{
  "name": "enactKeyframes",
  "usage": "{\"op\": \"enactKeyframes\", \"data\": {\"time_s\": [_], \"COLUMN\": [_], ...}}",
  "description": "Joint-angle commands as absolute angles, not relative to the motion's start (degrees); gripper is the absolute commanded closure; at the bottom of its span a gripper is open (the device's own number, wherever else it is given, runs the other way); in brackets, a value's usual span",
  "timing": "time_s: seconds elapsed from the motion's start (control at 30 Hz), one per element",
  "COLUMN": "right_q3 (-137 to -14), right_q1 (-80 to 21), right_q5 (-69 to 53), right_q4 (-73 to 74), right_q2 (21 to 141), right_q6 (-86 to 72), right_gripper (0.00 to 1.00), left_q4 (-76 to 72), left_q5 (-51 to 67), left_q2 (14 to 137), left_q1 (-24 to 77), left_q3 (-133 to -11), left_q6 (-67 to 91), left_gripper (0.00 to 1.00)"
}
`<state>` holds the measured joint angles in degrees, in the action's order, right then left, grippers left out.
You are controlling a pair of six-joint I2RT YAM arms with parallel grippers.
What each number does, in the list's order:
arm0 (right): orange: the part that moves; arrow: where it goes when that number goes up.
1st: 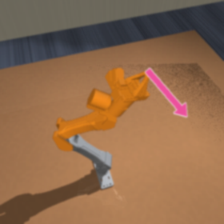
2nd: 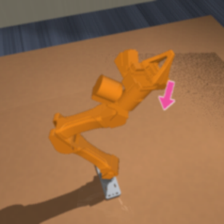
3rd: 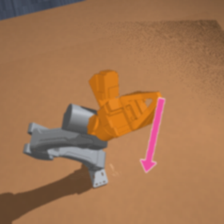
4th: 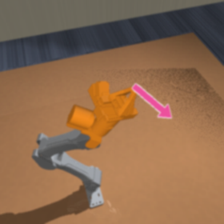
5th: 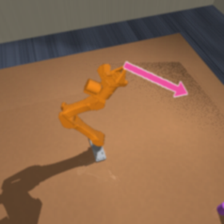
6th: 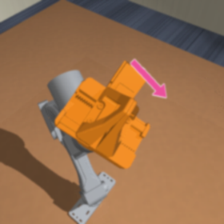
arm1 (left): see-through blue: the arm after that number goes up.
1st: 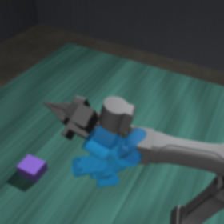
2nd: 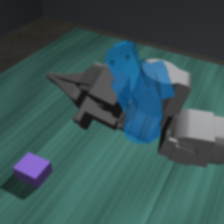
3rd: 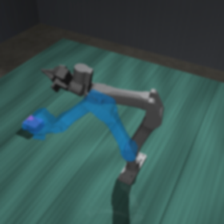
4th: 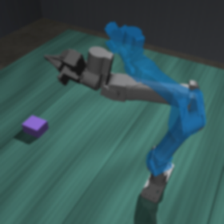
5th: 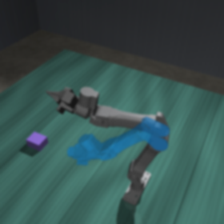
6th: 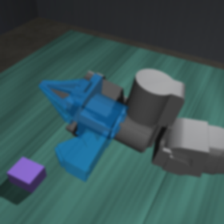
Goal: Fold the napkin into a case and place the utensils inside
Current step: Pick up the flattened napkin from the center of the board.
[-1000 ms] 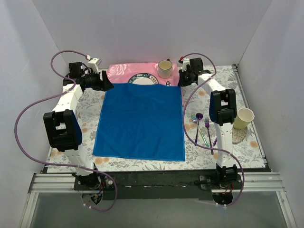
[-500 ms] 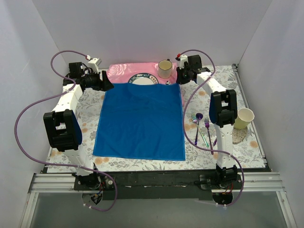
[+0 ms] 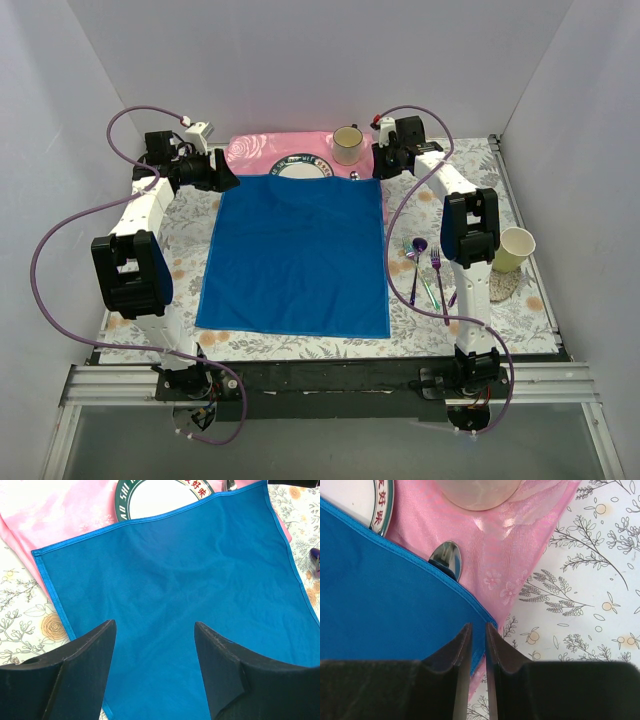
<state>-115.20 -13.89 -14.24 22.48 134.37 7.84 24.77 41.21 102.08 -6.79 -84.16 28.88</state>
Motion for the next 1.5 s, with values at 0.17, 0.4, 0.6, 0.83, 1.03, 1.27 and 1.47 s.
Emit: {"op": "enactKeyframes", "data": {"time_s": [0.17, 0.4, 0.6, 0.83, 1.03, 1.27, 1.47], "right_q3": [-118.21, -116.47, -113.03, -109.96, -109.16, -108.19, -107.32], "right_q1": [-13.71, -13.80, -13.36, -11.52, -10.90, -10.90, -10.63], "right_q5": [-13.27, -14.94, -17.49, -21.61, -25.92, -28.48, -27.34], "right_q4": [22.24, 23.29, 24.17, 24.43, 24.34, 23.82, 23.91], "right_q2": [135.00, 134.48, 131.14, 129.11, 128.93, 129.64, 130.78], "right_q6": [8.88, 6.77, 2.29, -2.11, -4.22, -5.63, -5.10], "right_gripper": [0.63, 0.62, 0.50, 0.43, 0.40, 0.40, 0.40], "left_q4": [23.64, 23.47, 23.38, 23.20, 22.94, 22.85, 22.76], "left_q5": [42.27, 42.01, 42.19, 42.01, 42.36, 42.10, 42.10], "left_q2": [100.11, 100.11, 99.76, 99.05, 99.49, 99.67, 99.76], "left_q1": [-6.68, -6.68, -6.68, -6.68, -6.68, -6.59, -6.68], "left_q3": [-84.73, -84.46, -84.29, -83.41, -83.58, -83.85, -83.94], "left_q6": [28.39, 28.21, 28.48, 28.48, 29.00, 29.00, 29.18], "left_gripper": [0.36, 0.36, 0.36, 0.36, 0.36, 0.36, 0.36]}}
